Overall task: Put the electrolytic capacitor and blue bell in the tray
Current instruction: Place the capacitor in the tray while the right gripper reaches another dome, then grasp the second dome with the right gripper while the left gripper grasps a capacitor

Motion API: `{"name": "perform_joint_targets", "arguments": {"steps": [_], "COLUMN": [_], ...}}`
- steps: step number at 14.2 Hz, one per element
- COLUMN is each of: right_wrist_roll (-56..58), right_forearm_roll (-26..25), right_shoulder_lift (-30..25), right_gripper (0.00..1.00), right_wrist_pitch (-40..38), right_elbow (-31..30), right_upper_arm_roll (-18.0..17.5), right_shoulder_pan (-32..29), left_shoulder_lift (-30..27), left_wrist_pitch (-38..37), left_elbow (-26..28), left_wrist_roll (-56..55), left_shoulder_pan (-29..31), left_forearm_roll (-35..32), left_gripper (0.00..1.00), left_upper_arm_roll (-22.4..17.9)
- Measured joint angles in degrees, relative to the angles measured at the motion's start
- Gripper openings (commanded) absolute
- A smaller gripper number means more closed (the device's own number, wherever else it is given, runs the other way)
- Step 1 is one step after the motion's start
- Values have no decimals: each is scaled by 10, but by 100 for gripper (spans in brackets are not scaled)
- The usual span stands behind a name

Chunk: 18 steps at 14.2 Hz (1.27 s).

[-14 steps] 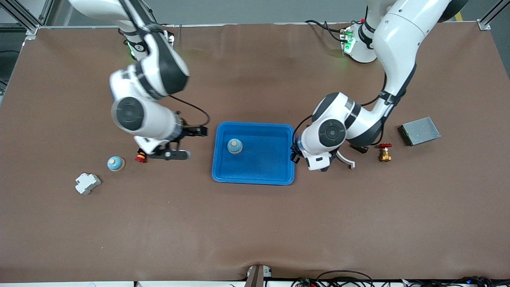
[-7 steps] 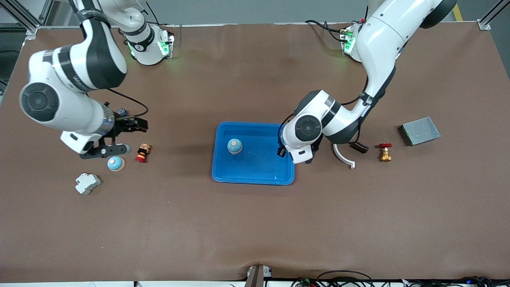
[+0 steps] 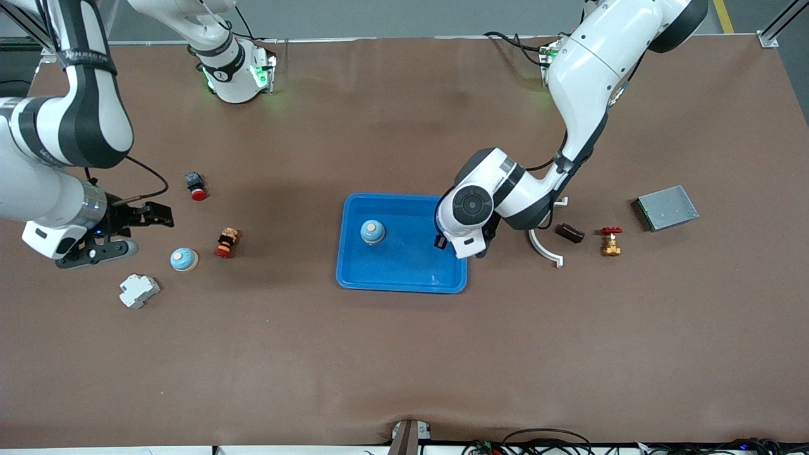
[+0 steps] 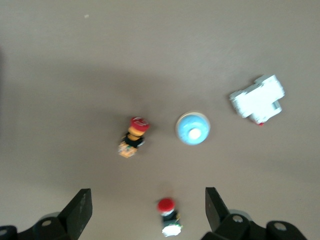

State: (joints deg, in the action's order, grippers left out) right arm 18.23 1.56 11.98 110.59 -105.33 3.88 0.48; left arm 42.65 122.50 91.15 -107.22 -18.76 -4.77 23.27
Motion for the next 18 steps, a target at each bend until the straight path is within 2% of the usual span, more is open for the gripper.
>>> {"name": "perform_joint_targets", "arguments": {"steps": [2, 6, 8, 12, 15, 18], "right_wrist_roll": [34, 49, 61, 90, 94, 94], "right_forearm_roll": [0, 0, 0, 0, 0, 0], "right_shoulder_lift": [22, 73, 101, 146, 160, 172], "right_gripper": [100, 100, 100, 100, 100, 100], "right_wrist_pitch": [44, 100, 125, 154, 154, 154], "right_elbow": [-10, -10, -11, -10, -10, -10], "right_upper_arm_roll": [0, -2, -4, -3, -3, -3], "right_shoulder_pan": [-22, -28, -28, -37, -39, -39], "left_shoulder_lift": [-3, -21, -35, -45, -58, -88], "left_wrist_pitch": [-15, -96, -135, -227, -264, -296], "left_elbow": [-7, -43, -53, -54, -54, -33], "left_wrist_roll": [-9, -5, 34, 112, 123, 177], "left_shoulder_pan": [-5, 5, 26, 76, 104, 161], "left_forearm_roll": [-4, -14, -32, -119, -142, -143], "left_gripper": [100, 100, 100, 100, 100, 100], "left_upper_arm_roll": [0, -15, -21, -23, -24, -23]}}
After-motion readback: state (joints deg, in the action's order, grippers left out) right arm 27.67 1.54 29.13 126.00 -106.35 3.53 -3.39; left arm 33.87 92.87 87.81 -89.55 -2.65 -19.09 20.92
